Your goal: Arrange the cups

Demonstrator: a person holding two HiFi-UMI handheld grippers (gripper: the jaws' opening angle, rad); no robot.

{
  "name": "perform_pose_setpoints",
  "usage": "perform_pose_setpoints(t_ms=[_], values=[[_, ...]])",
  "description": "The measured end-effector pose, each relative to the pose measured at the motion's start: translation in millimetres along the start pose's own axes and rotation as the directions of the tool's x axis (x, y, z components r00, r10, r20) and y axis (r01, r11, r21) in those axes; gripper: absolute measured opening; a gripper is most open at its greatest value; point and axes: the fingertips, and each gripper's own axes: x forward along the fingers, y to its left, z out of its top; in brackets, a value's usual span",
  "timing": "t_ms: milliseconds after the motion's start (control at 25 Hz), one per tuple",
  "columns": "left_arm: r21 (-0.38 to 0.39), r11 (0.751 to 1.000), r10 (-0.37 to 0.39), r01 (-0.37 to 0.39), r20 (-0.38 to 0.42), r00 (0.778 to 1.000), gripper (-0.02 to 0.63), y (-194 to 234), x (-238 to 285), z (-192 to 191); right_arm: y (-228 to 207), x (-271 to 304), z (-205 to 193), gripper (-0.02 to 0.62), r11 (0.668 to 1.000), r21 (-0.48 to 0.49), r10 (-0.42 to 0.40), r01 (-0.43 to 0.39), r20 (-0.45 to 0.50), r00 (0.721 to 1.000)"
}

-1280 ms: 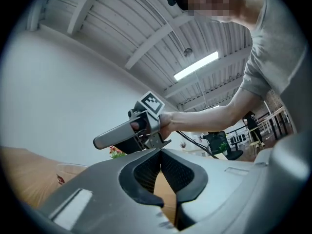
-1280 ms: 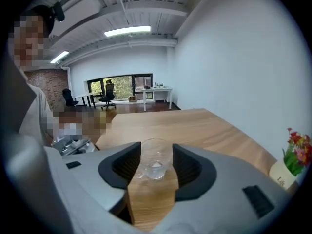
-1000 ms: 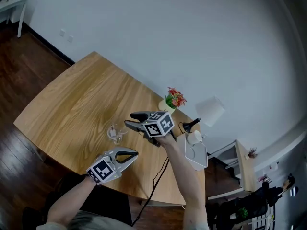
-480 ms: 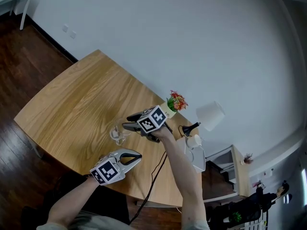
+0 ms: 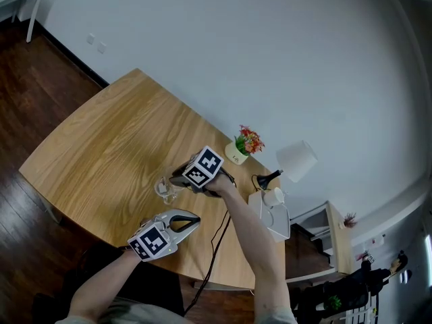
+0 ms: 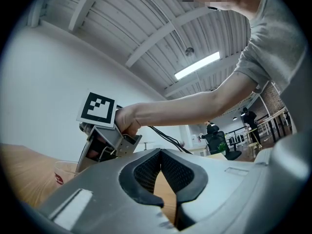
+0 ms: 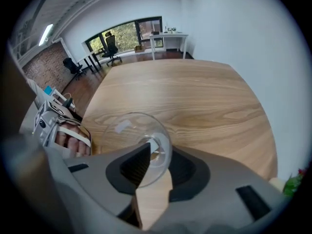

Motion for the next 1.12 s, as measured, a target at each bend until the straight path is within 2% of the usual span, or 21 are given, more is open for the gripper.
perform_pose_setpoints(t_ms=[80,120,240,400,560,800,1000,1120], values=[[0.0,1.0,0.001,-0.001,0.0,1.0,0.003,-0.5,-0.6,0.6,-2.1,2.0,-3.2,0.037,1.0,-0.011,-0.03,0.029,-0.043,0.999],[-0.001,1.0,0.0,0.0,0.0,1.0,0.003,-0.8,-0.8,1.0,-2.0,1.8,-3.8,0.028,0.999,-0.017,-0.037,0.036,-0.055,0.998],[-0.004,1.0,-0.001,0.001,-0.004,1.0,0.003,-1.2,-1.0,0.3,-0.8,0.7,-4.8,0.028,0.999,0.003,-0.039,0.039,-0.07,0.997],[-0.006,1.0,-0.004,0.003,-0.011,1.0,0.003,0.6,-3.8,-2.2,3.5,-2.2,-3.0,0.025,0.998,0.05,-0.022,0.024,-0.037,0.999],[-0.001,1.0,-0.005,0.005,-0.008,1.0,0.003,1.0,-6.8,-0.1,2.8,-10.4,-9.2,0.026,0.996,0.056,-0.062,0.062,-0.007,0.998],[-0.002,1.0,-0.027,0.027,-0.005,1.0,0.003,1.4,-10.1,-0.8,-2.8,-33.7,-47.9,0.026,0.988,0.135,-0.078,0.074,0.026,0.997],[0.004,0.999,-0.049,0.049,0.06,0.997,0.002,-1.2,-3.4,7.1,-1.5,-77.9,-90.5,0.026,0.973,0.221,-0.089,0.068,0.089,0.992],[-0.008,0.994,-0.111,0.112,0.048,0.993,0.002,-15.6,24.4,5.3,-2.0,-105.9,-130.1,0.026,0.955,0.278,-0.128,0.098,0.09,0.988]])
